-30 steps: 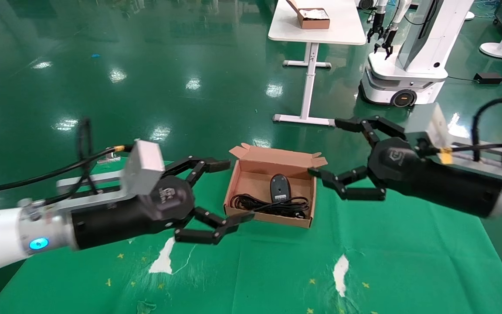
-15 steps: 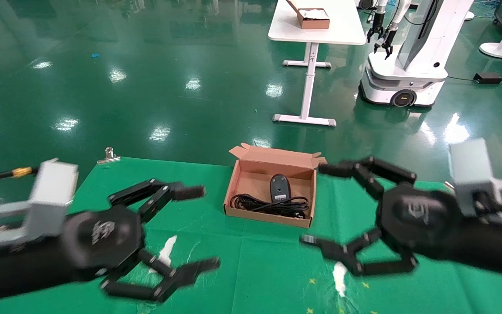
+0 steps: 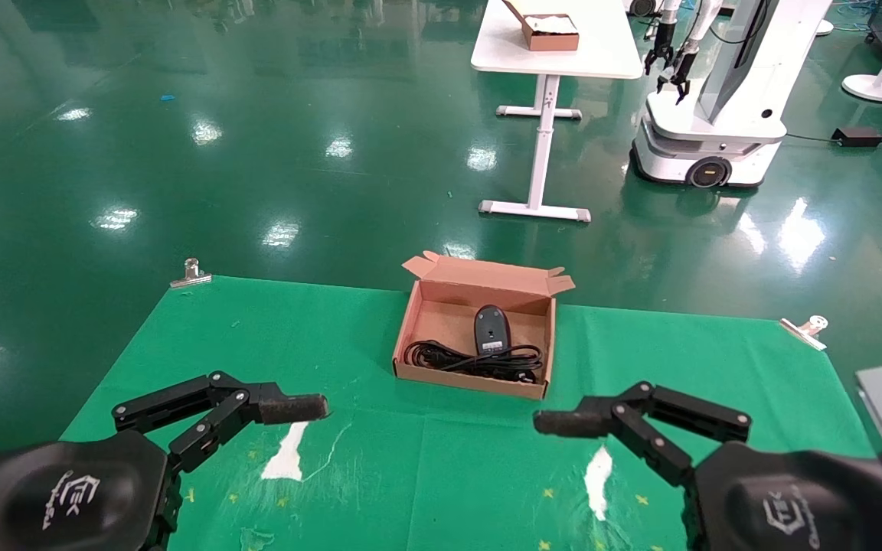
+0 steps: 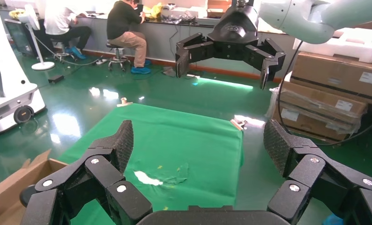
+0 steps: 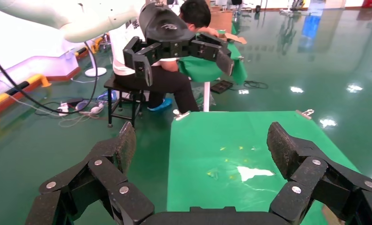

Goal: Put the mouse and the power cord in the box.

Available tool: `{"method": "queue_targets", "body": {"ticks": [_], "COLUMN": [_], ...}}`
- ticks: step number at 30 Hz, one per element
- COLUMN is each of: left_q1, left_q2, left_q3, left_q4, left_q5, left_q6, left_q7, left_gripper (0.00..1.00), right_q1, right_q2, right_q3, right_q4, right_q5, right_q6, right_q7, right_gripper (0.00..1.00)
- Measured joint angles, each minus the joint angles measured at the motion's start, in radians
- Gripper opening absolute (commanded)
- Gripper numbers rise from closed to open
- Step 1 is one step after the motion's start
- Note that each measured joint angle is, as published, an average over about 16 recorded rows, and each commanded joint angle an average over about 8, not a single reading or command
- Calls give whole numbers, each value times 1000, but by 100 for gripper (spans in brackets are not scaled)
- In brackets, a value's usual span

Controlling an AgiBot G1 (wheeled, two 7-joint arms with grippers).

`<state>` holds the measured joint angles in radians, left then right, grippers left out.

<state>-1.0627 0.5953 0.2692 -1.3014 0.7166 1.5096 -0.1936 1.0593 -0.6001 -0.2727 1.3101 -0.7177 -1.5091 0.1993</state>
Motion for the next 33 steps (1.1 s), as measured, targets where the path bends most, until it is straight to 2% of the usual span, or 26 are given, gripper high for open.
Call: {"method": "queue_targets", "body": {"ticks": [33], "left_q1": [-10], "left_q2": [14], "left_q3": [9], "left_q4": [16], "left_q5": [12], "left_q6": [-13], "left_q7": [5], "left_gripper": [100], "right_q1": [14], "right_q2": [-10], "right_q3": [-6], "right_q4": [-25], "right_q5": [-12], "right_q6": [13], "right_q7": [-12], "right_gripper": [100]}}
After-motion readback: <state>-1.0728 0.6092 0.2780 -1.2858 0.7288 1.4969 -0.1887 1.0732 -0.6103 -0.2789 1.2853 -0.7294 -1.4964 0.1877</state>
